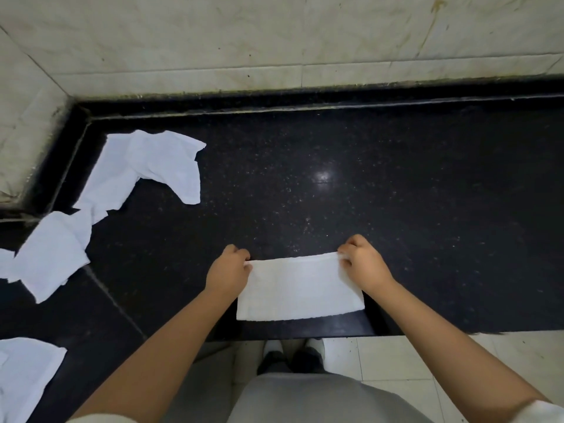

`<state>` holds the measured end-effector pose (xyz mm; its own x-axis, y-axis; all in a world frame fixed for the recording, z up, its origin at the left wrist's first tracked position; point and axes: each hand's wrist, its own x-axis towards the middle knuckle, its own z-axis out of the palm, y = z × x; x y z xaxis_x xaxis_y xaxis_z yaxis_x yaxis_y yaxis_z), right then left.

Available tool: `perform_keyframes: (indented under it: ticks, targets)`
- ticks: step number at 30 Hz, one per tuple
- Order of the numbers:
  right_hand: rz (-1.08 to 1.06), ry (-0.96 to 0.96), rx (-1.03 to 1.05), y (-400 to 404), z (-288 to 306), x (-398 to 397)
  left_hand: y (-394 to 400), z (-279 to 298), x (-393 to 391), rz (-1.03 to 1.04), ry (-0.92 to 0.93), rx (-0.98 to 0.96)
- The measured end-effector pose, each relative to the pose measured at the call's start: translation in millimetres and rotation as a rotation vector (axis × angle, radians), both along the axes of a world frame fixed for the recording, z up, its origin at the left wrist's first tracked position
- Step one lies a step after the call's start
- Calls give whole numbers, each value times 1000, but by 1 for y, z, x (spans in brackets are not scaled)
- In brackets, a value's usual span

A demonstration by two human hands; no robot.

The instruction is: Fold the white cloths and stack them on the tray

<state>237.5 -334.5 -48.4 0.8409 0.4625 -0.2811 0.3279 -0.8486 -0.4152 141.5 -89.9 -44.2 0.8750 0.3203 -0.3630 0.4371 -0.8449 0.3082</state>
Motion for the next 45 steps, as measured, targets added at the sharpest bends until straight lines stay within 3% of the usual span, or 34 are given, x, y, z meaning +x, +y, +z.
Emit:
perform_keyframes:
  ticks: [8,16,18,22,24,27,30,32,36,40,45]
  targets:
    - [132,-38,-166,4,6,4,-1,-5,-7,-128,-42,120]
    - [335,8,-270,11,32,21,7,9,0,-312,54,201]
    - [311,-127,-193,12,50,30,16,29,13,-300,-48,205]
    - [141,-590,208,9,82,38,34,73,33,-300,-575,205]
    - [86,-688,270,3,78,34,37,76,31,-374,-686,268]
    - [90,-663,193,-5,44,14,29,53,21,-498,-583,341]
    - [41,-304,-61,-10,3,-20,7,19,1,-600,-132,350]
    - [-29,-162,-135,-12,-12,-38,-5,6,-12,-602,27,323]
    - [-277,-258,-46,-9,-7,-46,-3,2,-14,-531,-79,242]
    - [-530,-134,-217,4,6,-36,-8,-5,8,-361,-295,192]
    - [-604,-16,-292,22,4,-28,-17,-22,21,-203,-26,169]
